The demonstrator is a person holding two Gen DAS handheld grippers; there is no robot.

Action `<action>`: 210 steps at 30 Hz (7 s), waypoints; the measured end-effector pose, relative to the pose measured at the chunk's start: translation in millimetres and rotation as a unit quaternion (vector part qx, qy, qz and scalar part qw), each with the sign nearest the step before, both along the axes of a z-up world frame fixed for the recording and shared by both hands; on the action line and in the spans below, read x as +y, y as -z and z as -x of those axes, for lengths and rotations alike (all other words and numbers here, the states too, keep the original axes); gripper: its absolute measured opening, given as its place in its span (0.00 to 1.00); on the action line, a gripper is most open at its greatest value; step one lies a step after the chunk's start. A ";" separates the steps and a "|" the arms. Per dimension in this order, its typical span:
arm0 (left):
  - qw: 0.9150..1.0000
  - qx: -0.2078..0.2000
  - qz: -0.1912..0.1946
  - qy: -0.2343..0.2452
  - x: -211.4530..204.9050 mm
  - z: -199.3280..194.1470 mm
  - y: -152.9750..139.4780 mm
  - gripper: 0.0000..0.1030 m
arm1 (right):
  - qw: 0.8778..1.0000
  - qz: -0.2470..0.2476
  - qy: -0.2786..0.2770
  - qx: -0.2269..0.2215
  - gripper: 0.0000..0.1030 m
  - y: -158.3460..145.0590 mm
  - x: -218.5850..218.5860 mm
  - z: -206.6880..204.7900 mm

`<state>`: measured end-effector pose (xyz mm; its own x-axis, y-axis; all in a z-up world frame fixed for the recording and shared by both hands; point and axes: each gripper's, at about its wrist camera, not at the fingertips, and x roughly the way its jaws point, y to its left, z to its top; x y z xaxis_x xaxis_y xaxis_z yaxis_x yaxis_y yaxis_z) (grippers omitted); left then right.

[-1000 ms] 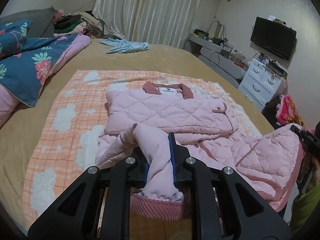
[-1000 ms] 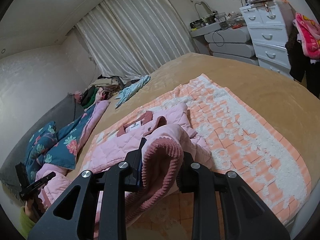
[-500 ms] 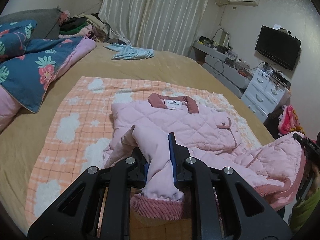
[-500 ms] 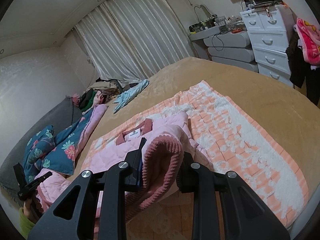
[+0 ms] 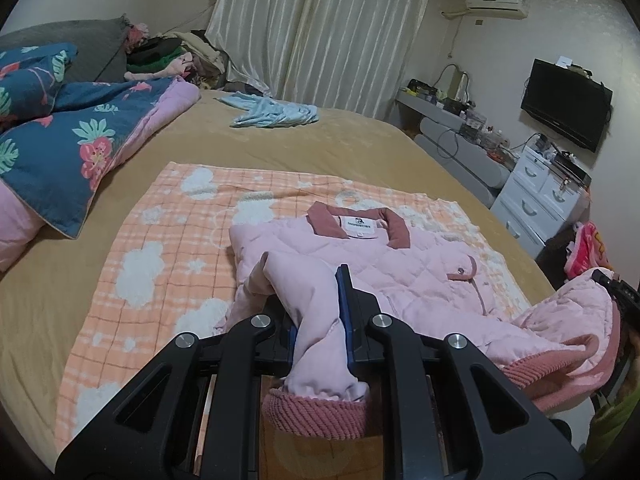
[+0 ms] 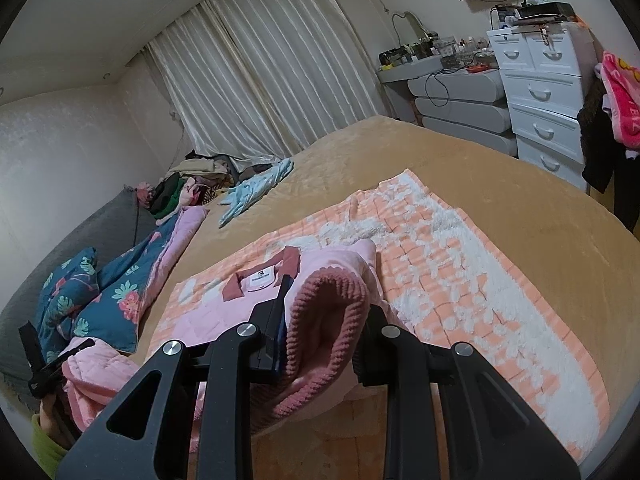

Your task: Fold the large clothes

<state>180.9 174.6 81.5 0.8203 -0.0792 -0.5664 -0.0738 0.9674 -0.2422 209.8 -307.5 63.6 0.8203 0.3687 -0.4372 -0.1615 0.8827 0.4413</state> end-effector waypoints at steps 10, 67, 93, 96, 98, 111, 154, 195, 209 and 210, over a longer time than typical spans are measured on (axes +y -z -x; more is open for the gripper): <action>1.000 0.007 -0.011 -0.015 5.2 -16.5 1.6 0.09 | 1.000 0.028 -0.003 0.009 0.23 -2.8 6.8 -30.6; 0.997 0.042 -0.043 -0.044 10.9 -79.5 33.9 0.11 | 0.996 0.014 -0.067 0.059 0.96 107.9 24.9 -155.6; 0.993 0.076 0.049 -0.082 65.4 -51.4 140.0 0.91 | 0.983 0.152 -0.067 0.077 0.93 152.6 52.1 -170.8; 0.992 0.082 0.059 -0.072 57.2 -49.5 159.0 0.90 | 0.976 0.202 -0.066 0.053 0.49 154.8 68.5 -161.9; 0.994 0.067 0.069 -0.047 46.5 -53.0 159.0 0.34 | 0.969 0.239 -0.052 0.037 0.31 152.4 80.6 -156.4; 0.993 0.050 -0.065 -0.080 24.4 -132.3 93.2 0.10 | 0.971 0.238 0.029 0.015 0.18 111.1 92.1 -210.8; 0.984 0.119 -0.011 -0.134 33.7 -63.4 109.6 0.90 | 0.992 0.062 0.032 0.107 0.96 137.8 59.7 -115.8; 0.972 0.069 0.170 -0.150 6.2 -104.8 155.4 0.38 | 0.995 0.043 -0.043 0.077 0.35 166.7 109.5 -152.2; 0.991 0.051 0.085 -0.094 -15.0 -63.0 89.9 0.29 | 0.988 0.137 -0.072 0.004 0.31 101.0 125.5 -94.0; 0.991 0.051 0.084 -0.093 -14.5 -61.6 87.6 0.29 | 0.988 0.137 -0.073 0.003 0.31 99.2 126.2 -89.6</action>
